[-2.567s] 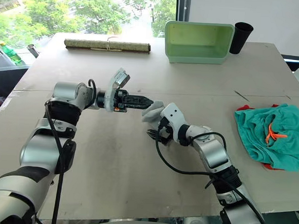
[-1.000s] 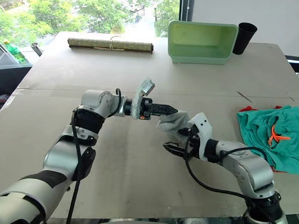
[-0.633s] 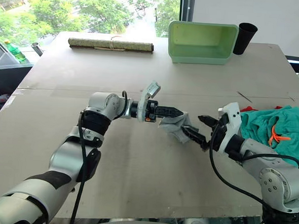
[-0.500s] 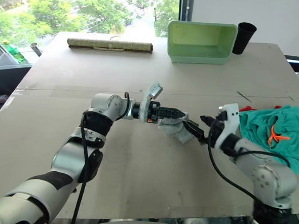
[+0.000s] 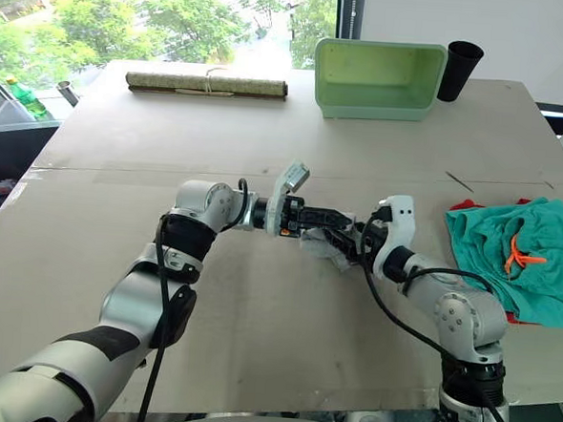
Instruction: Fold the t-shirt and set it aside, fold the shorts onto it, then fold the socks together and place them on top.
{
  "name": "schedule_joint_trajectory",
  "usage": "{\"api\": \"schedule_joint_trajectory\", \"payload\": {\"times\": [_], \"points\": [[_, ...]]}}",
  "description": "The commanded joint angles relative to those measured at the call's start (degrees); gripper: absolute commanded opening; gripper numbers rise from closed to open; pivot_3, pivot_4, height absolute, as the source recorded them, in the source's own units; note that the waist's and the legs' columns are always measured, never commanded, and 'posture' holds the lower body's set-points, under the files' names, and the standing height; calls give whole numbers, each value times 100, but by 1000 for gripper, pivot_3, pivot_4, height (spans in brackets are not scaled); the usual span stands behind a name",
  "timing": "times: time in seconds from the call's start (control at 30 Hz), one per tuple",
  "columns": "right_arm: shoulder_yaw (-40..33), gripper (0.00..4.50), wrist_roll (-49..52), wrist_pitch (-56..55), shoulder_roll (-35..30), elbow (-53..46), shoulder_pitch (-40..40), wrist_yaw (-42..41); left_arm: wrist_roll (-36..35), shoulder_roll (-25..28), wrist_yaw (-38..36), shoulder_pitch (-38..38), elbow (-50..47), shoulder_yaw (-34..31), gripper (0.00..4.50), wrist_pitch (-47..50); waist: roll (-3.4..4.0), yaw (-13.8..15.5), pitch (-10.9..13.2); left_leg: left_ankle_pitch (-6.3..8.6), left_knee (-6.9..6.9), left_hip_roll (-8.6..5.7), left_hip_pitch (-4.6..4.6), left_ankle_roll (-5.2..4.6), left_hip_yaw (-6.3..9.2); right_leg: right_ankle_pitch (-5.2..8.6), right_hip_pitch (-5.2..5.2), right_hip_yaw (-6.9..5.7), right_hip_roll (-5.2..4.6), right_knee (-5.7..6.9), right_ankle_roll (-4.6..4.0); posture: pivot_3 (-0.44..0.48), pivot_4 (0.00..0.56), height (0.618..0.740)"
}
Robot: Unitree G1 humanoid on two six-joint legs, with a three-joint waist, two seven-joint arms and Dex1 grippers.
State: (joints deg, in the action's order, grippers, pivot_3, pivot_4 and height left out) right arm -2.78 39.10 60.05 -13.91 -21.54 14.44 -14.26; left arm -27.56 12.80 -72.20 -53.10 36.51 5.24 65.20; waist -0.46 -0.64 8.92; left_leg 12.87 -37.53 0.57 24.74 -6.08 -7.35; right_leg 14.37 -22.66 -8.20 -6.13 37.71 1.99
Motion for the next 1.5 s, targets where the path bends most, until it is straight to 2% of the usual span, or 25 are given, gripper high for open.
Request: {"api": "schedule_joint_trajectory", "payload": {"times": [0.03,0.23,0.4,0.53,0.63,0.7,0.83,1.07,1.17,1.23,1.27,1.43,1.5], "points": [[290,4500,-292,93,-279,-90,-141,26,-139,10,10,-4,-268,-6,4482,11,0,4,0,0,0,0,0,0,0,0,0,0,0,-2,0,0,150,740],[489,4500,-400,215,-504,-204,-296,-34,-131,91,12,-17,-224,-22,4482,-28,0,6,-2,1,0,0,-2,1,1,0,2,0,-1,-2,0,0,150,740],[528,4500,-433,242,-237,-49,-253,90,-131,77,41,-59,-184,-39,4482,-44,-4,0,-5,1,0,0,-3,2,2,0,3,0,-1,-2,0,0,150,740],[608,3340,-621,221,-239,-33,-247,143,-136,71,72,-65,-178,-49,4500,-56,-4,-4,-6,2,0,0,-5,4,2,0,3,0,-1,0,0,0,150,740],[362,2059,-525,322,-189,-186,-242,178,-151,88,84,-46,-213,-51,4500,-35,-4,-6,-6,2,4,0,-5,4,2,0,2,0,-1,-2,0,0,150,740],[268,2059,-514,388,-199,-210,-243,180,-150,89,87,-41,-218,-44,4500,-36,-4,-5,-6,2,6,0,-5,3,2,0,2,0,-1,-2,0,0,150,740],[559,2059,-562,518,-357,-165,-267,-32,-114,47,102,-64,-121,-23,4500,-119,-4,9,-6,2,6,0,-4,4,1,0,2,0,-1,-4,0,0,150,740],[689,2059,-476,569,-113,28,-236,-140,-126,76,119,-73,-116,-62,4500,-167,-4,-21,-7,2,9,0,-6,4,2,0,2,0,0,-4,0,0,150,740],[692,1218,-480,503,-100,112,-193,-251,-137,107,127,-41,-151,-79,4500,-169,-4,-27,-8,0,10,1,-9,3,1,1,2,0,1,-3,0,0,150,740],[683,304,-517,493,-100,150,-156,-270,-149,121,134,-32,-169,-88,4500,-166,-4,-27,-8,1,10,1,-9,3,1,1,2,0,1,-3,0,0,150,740],[676,11,-533,488,-100,169,-141,-278,-155,131,138,-32,-171,-95,4500,-175,-4,-28,-8,1,10,2,-9,3,1,1,2,0,1,-3,0,0,150,740],[564,11,-583,437,-114,204,-86,-284,-146,315,53,5,-367,-142,4500,-509,-4,-36,-9,2,10,2,-11,5,1,1,2,1,1,-3,-1,0,150,740],[400,11,-526,436,-103,156,-58,-271,87,626,-178,186,-734,72,4500,-1143,-4,-46,-9,2,11,3,-10,6,1,1,1,1,1,-2,-1,0,150,740]]}}
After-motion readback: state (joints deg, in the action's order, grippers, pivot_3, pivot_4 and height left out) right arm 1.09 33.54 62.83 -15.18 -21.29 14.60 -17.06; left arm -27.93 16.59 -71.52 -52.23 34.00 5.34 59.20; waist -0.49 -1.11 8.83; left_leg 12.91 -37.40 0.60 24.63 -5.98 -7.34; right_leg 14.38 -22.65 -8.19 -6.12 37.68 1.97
